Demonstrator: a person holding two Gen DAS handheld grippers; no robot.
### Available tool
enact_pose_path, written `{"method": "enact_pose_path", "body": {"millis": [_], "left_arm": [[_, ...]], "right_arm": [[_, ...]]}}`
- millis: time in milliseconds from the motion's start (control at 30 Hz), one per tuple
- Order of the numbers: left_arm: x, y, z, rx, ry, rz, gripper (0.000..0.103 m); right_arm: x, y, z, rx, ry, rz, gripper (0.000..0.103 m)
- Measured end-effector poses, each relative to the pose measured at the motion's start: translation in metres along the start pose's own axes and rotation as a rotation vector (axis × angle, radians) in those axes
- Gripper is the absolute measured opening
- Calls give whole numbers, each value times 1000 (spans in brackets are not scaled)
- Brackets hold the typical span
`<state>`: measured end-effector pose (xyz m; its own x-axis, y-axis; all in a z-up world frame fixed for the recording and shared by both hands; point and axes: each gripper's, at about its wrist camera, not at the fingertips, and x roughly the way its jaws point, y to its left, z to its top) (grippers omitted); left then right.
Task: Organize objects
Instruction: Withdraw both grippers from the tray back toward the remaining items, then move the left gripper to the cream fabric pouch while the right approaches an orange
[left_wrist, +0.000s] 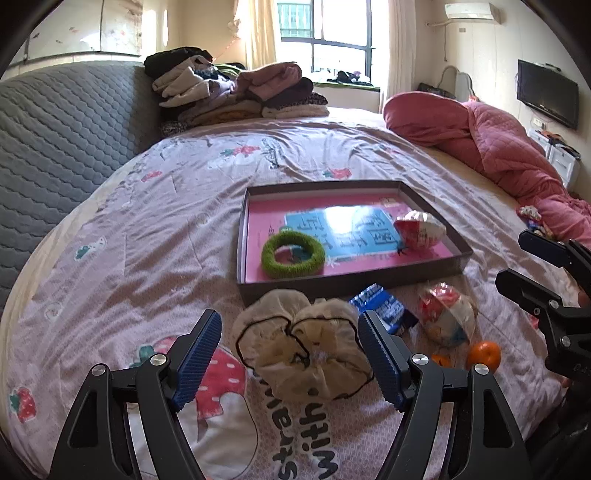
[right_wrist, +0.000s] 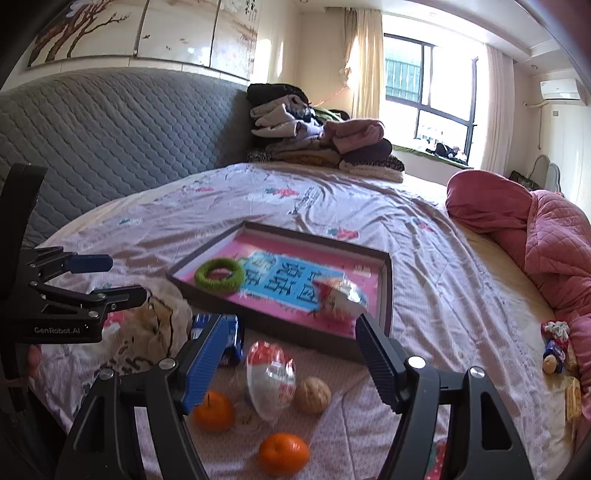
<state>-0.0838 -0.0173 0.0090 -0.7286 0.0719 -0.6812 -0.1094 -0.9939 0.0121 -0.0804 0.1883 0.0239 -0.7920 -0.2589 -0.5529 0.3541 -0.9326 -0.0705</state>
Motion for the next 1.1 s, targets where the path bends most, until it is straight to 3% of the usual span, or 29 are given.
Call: {"method": "enact_pose_path", "body": {"millis": [1100], "left_arm": [[2, 11, -27, 4, 66, 23, 77]], "right_arm": [[-4, 3, -53, 44, 123, -3, 71]]}}
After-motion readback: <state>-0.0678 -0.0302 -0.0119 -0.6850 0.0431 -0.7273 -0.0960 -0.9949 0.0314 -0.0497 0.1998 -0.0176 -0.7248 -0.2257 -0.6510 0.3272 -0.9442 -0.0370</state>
